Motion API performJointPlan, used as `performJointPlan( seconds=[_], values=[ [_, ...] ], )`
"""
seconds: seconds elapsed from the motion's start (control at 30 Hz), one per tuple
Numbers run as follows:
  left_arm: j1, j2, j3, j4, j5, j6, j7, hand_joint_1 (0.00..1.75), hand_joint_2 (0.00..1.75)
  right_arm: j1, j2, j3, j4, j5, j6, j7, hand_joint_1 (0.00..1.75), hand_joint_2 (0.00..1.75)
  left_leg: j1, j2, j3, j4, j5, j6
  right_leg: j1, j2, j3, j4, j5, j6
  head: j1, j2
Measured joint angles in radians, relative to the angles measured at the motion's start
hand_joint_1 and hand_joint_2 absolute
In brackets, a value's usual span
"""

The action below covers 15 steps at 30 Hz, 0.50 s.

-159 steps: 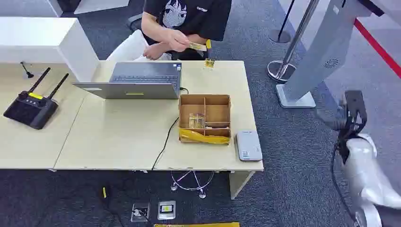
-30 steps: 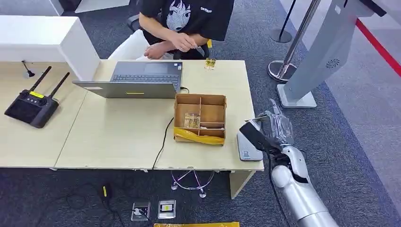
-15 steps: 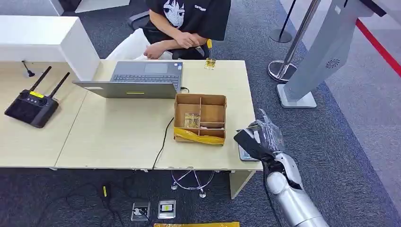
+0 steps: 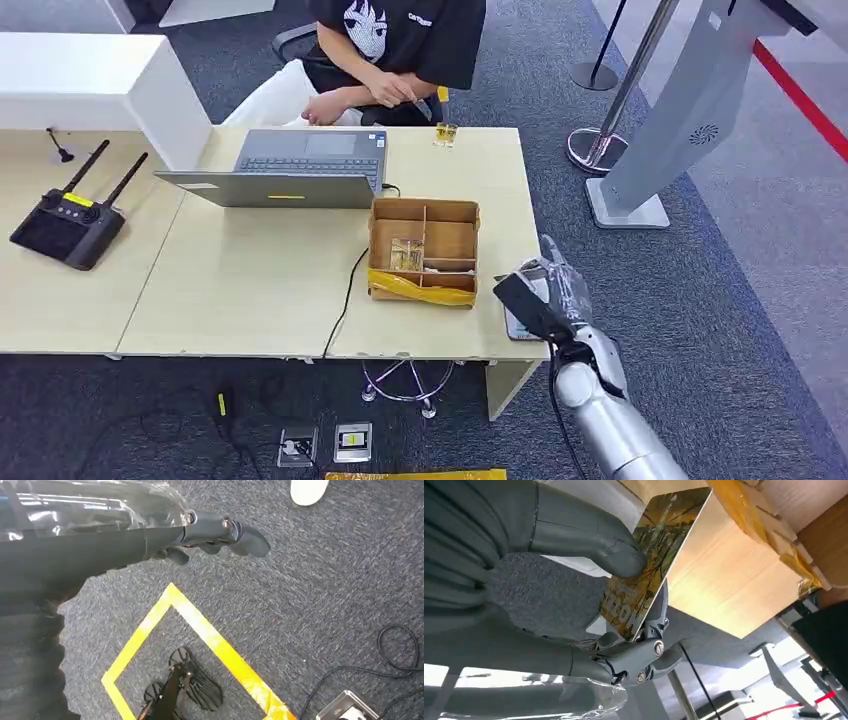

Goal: Pass the card to the sensor for recognition and then transmit it.

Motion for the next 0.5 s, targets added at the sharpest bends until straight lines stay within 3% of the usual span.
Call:
performJointPlan(
  seconds=[0.3,0.5],
  values=[
    [0.002,0.003,0.0,0.0,0.002,0.0,0.002,0.0,1.75,-0.01,-0.036,-0.005,-0.068,-0.01,0.009,0.081,1.75,1.75,0.0,0.0,0.0,0.0,0.0,0.0,0.0,0.0,0.0,0.0,0.0,0.0,0.0,0.0],
    [0.002,0.003,0.0,0.0,0.002,-0.001,0.002,0.0,1.75,0.008,-0.058,-0.019,-0.122,0.001,0.022,0.095,1.75,1.75,0.0,0.0,0.0,0.0,0.0,0.0,0.0,0.0,0.0,0.0,0.0,0.0,0.0,0.0]
  ],
)
